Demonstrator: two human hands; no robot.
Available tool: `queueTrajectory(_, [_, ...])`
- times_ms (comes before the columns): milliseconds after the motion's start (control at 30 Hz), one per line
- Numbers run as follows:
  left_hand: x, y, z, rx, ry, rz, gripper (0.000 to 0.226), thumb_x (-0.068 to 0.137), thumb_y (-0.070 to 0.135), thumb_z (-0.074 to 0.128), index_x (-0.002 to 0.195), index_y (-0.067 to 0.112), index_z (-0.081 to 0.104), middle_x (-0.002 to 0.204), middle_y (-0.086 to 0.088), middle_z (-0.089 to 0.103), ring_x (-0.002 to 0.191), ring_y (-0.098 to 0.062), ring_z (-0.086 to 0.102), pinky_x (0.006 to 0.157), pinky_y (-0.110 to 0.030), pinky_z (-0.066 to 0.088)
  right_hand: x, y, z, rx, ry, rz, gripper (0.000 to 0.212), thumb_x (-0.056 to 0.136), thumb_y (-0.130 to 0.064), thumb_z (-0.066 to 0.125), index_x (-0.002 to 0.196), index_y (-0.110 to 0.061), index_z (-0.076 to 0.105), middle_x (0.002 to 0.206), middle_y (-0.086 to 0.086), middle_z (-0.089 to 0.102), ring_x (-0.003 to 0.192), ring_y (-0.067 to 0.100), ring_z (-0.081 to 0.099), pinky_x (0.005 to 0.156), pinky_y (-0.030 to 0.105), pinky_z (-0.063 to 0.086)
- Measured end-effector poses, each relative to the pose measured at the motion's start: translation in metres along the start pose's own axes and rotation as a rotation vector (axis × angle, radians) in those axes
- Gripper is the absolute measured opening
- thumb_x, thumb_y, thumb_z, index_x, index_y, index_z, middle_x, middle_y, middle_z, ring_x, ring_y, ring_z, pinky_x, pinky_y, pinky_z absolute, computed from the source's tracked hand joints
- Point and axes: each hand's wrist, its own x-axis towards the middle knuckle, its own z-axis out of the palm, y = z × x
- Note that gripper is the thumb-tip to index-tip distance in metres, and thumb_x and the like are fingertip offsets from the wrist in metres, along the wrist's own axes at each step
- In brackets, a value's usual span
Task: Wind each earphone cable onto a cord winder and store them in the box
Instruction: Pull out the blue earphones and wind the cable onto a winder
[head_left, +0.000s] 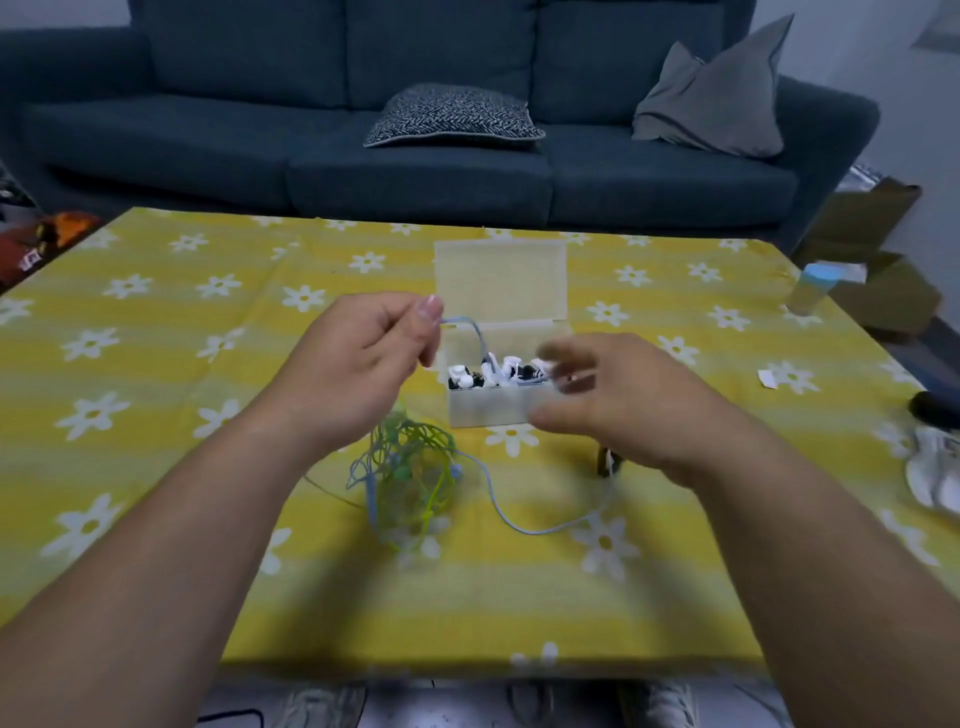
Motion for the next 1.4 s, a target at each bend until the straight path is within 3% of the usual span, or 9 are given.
queueTrajectory(100, [-0.001, 0.009, 0.009, -0.099, -0.099, 0.017, 0.045, 0.098, 0.045, 0.038, 0.07, 0.016, 0.058, 0.059, 0.0, 0.037, 0.056, -0.016, 0.033, 0.052, -0.031, 0.026, 0.0, -0.02, 0.022, 0.281, -0.06, -0.206, 0.053, 0.078, -0.035, 0.078, 0.127, -0.024, 0.061, 0.124, -0.01, 0.064, 0.114, 0.004, 0.059, 0.099, 0.033, 0.048])
queueTrajectory(167, [-0.002, 0.011, 0.011, -0.16, -0.134, 0.011, 0.043, 0.098, 0.044, 0.039, 0.073, 0.016, 0.06, 0.061, 0.001, 0.037, 0.058, -0.015, 0.033, 0.052, -0.031, 0.027, 0.0, -0.027, 0.03, 0.421, -0.054, -0.236, 0.018, 0.085, -0.031, 0.071, 0.092, -0.015, 0.069, 0.09, -0.005, 0.069, 0.081, 0.007, 0.064, 0.081, 0.04, 0.05])
queueTrajectory(267, [-0.003, 0.005, 0.01, -0.089, -0.147, -0.035, 0.037, 0.097, 0.044, 0.053, 0.076, 0.014, 0.058, 0.062, 0.007, 0.041, 0.058, -0.009, 0.035, 0.052, -0.026, 0.03, 0.003, -0.031, 0.024, 0.727, 0.081, -0.123, 0.034, 0.098, -0.02, 0.059, 0.064, -0.014, 0.06, 0.049, -0.008, 0.047, 0.047, 0.01, 0.044, 0.068, 0.039, 0.049])
queueTrajectory(500, [-0.004, -0.025, -0.002, 0.24, -0.212, -0.177, 0.026, 0.089, 0.027, 0.069, 0.07, 0.015, 0.058, 0.061, 0.002, 0.055, 0.056, -0.018, 0.046, 0.057, -0.032, 0.04, 0.001, -0.033, -0.018, 1.358, 0.104, -0.233, 0.035, 0.101, -0.023, 0.042, 0.067, -0.014, 0.045, 0.086, 0.009, 0.069, 0.076, 0.022, 0.068, 0.067, 0.029, 0.055])
queueTrajectory(700, [-0.007, -0.047, -0.016, 0.537, -0.285, -0.3, 0.018, 0.089, 0.023, 0.07, 0.071, 0.019, 0.065, 0.066, 0.007, 0.062, 0.063, -0.01, 0.055, 0.058, -0.026, 0.041, -0.009, -0.028, -0.052, 1.591, 0.136, -0.225, 0.039, 0.095, -0.026, 0.04, 0.057, -0.017, 0.039, 0.063, 0.003, 0.06, 0.065, 0.017, 0.066, 0.069, 0.026, 0.053])
queueTrajectory(900, [-0.014, -0.032, 0.006, 0.361, -0.445, -0.266, 0.032, 0.08, 0.045, 0.075, 0.106, 0.03, 0.067, 0.107, 0.014, 0.065, 0.103, -0.003, 0.06, 0.086, -0.022, 0.048, -0.001, -0.022, -0.038, 1.301, 0.14, -0.028, 0.043, 0.09, -0.009, 0.037, 0.048, -0.013, 0.044, 0.049, 0.004, 0.052, 0.047, 0.02, 0.055, 0.057, 0.026, 0.047])
queueTrajectory(1033, [-0.02, -0.033, 0.025, 0.669, -0.701, -0.347, 0.059, 0.075, 0.052, 0.077, 0.127, 0.033, 0.056, 0.128, 0.011, 0.054, 0.116, -0.013, 0.054, 0.092, -0.026, 0.045, 0.005, -0.006, -0.016, 0.175, -0.036, 0.089, 0.027, 0.073, -0.004, 0.051, 0.047, -0.005, 0.056, 0.041, 0.007, 0.054, 0.037, 0.02, 0.046, 0.043, 0.019, 0.032])
queueTrajectory(1200, [-0.015, -0.043, 0.027, 0.769, -0.728, -0.39, 0.023, 0.083, 0.021, 0.071, 0.103, 0.032, 0.066, 0.097, 0.01, 0.059, 0.089, -0.015, 0.057, 0.066, -0.022, 0.039, 0.009, 0.005, 0.03, -0.533, -0.349, 0.143, 0.03, 0.087, -0.021, 0.058, 0.06, -0.011, 0.05, 0.06, 0.002, 0.054, 0.057, 0.021, 0.056, 0.051, 0.024, 0.04])
queueTrajectory(1400, [-0.011, -0.05, 0.027, 0.653, -0.663, -0.299, 0.018, 0.086, 0.019, 0.069, 0.077, 0.032, 0.06, 0.083, 0.014, 0.062, 0.082, -0.011, 0.059, 0.065, -0.021, 0.041, 0.009, 0.0, 0.078, -0.445, -0.343, -0.103, 0.033, 0.092, -0.03, 0.06, 0.119, -0.012, 0.059, 0.122, 0.007, 0.059, 0.113, 0.03, 0.056, 0.086, 0.032, 0.046])
